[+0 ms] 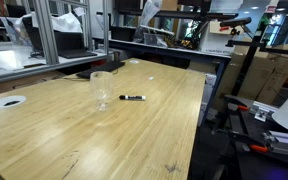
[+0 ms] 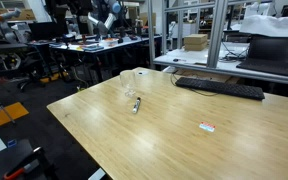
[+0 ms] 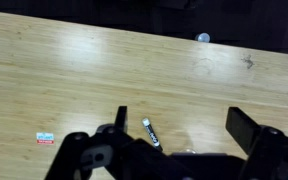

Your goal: Put the marker in the cup

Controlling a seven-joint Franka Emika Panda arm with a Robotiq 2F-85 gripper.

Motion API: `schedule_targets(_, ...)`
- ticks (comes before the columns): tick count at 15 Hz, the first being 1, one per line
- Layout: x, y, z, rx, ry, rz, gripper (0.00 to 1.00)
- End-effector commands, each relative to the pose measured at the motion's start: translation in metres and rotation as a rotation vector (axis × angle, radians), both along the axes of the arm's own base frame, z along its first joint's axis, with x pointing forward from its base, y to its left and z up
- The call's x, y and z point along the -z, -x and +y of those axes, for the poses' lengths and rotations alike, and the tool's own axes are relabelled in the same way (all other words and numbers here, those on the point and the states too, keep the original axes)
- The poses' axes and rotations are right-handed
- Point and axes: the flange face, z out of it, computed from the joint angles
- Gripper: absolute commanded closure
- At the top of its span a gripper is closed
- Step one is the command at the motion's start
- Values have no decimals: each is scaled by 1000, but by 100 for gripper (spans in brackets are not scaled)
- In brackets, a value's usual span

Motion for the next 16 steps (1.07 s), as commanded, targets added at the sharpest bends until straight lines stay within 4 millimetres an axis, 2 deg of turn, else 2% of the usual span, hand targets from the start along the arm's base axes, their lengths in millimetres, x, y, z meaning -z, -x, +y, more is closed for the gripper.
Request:
schedule_targets(1, -2, 0, 0, 0, 0, -3, 0)
schedule_targets(6, -5, -1, 0, 0, -1, -9, 0)
schedule_targets(11, 0, -18, 13, -160, 16, -94, 0)
schedule_targets(14, 15, -33, 29, -244, 30, -144, 0)
schedule_targets(16, 37, -46, 41, -329, 68, -171, 0)
